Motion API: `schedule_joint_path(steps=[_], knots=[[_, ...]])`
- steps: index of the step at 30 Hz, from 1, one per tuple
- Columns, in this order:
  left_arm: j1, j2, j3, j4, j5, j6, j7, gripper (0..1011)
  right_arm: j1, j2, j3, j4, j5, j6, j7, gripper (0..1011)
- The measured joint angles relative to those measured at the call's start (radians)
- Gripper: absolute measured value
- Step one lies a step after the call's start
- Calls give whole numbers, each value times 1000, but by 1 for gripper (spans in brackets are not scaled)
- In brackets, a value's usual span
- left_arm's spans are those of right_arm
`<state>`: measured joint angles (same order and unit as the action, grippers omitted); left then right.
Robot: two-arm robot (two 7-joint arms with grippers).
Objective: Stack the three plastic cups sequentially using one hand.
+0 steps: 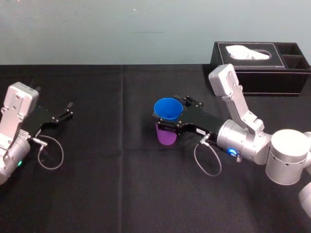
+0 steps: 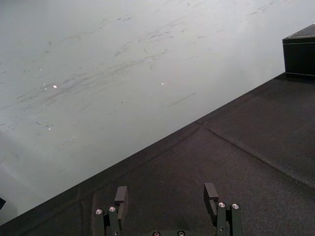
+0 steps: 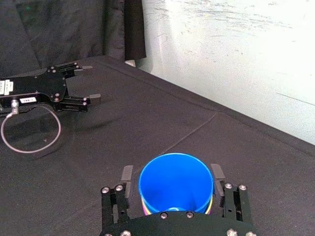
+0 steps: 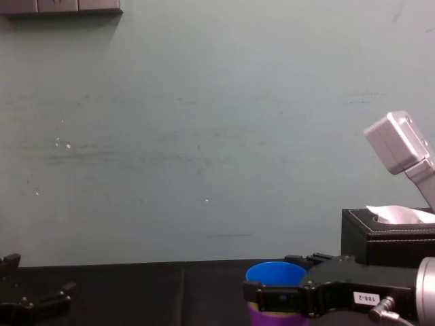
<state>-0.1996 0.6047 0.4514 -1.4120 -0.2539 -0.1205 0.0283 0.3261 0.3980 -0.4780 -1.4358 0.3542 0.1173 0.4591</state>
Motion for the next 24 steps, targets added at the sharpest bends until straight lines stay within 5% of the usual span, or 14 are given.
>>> schedule_joint_path(steps=[4,16,24], knots=[[0,0,0,0,0,0,0,1011,0,0,0,0,0,0,0,1003],[0,0,0,0,0,0,0,1011,-10,3,8,-14,1,-19,0,1003],[0,0,0,0,0,0,0,1011,-60,1,46,-69,17,-66,-22,1003]])
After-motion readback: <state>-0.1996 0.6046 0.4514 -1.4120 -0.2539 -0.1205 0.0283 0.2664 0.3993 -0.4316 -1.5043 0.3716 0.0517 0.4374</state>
